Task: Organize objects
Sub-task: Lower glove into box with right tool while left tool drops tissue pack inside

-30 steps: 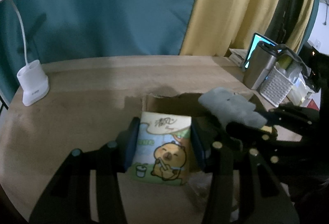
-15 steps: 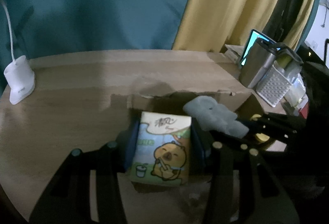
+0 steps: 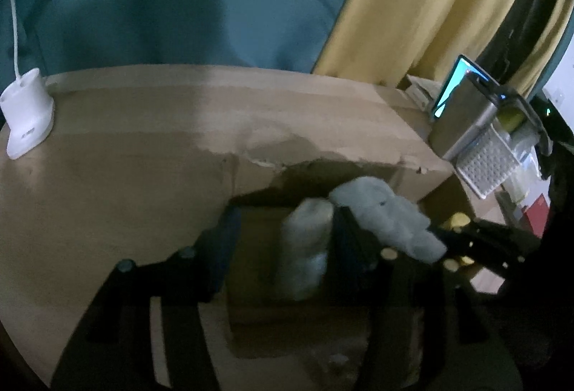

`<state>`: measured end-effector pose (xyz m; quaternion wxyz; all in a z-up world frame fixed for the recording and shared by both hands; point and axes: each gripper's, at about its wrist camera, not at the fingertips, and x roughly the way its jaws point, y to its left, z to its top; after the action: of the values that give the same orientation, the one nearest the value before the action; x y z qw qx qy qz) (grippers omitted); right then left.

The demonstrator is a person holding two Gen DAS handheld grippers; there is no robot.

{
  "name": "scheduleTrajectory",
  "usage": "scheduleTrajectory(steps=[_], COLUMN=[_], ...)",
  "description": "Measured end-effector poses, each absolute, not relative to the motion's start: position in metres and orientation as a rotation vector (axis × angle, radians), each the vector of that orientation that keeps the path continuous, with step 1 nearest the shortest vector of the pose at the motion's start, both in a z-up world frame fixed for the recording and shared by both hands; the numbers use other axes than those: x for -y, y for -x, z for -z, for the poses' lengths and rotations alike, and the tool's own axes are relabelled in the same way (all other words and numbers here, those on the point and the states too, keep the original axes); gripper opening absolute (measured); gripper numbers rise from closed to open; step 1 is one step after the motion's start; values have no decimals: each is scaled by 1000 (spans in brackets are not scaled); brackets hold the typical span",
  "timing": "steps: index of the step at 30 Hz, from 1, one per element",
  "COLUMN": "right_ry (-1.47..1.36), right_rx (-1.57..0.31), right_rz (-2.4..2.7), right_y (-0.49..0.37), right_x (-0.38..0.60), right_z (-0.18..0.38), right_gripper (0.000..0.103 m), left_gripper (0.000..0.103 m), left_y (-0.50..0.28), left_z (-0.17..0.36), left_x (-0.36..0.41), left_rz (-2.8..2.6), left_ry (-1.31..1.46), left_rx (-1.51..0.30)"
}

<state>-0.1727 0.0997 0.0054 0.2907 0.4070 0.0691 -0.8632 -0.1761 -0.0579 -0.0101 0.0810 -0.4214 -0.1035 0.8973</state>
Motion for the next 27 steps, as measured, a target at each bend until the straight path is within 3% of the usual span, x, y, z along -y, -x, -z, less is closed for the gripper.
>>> scheduleTrajectory(steps=[19,27], right_ry=[-1152,-1185], right_rx=[-224,-193], right_rz=[2209,2205], right_y=[168,173], right_x=[-73,-71], right_z=[15,18], right_gripper=[34,45], left_gripper=[57,57], left_y=[156,154], left_z=[18,23], left_x=[91,87], left_rz=[-2718,-2679], left_ry=[1271,1288], left_rx=[367,368])
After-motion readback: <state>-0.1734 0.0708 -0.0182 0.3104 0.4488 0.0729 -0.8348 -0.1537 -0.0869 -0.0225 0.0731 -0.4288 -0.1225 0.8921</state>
